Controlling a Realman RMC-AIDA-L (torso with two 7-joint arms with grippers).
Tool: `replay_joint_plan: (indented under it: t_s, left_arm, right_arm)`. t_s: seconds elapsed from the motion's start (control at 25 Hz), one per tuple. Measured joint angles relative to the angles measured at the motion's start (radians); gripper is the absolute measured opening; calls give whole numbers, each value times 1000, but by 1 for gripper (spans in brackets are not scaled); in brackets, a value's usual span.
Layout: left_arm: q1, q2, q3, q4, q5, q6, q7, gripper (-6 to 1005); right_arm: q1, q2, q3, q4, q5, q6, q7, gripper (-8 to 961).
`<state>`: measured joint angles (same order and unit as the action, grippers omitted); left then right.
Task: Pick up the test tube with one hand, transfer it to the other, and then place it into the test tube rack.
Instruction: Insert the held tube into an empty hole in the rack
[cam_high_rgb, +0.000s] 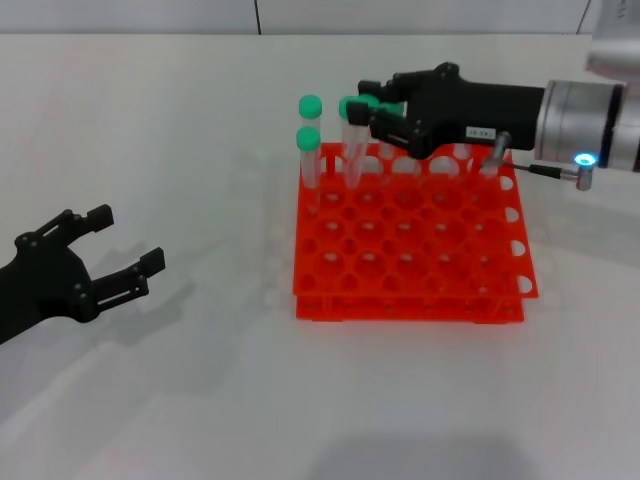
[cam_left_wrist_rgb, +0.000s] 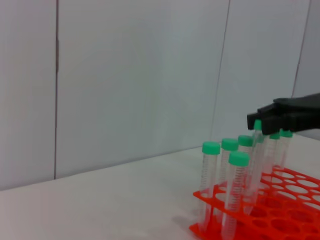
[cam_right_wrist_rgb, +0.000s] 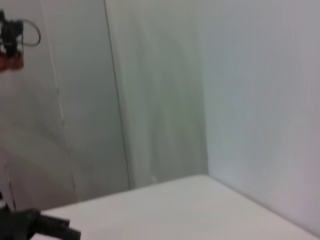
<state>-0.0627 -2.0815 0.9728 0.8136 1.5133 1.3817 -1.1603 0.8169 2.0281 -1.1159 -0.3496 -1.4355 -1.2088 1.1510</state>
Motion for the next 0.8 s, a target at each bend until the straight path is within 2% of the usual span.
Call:
replay_joint_plan:
  t_s: [0.44, 0.8]
  left_arm:
    - [-28, 0, -1, -20, 8, 0, -2, 893]
    - [-42, 2, -2, -30, 10, -11, -4, 893]
  right_arm:
    - [9, 0, -105, -2, 42, 77, -5, 253]
    - [12, 0, -133, -6, 50, 86, -10, 256]
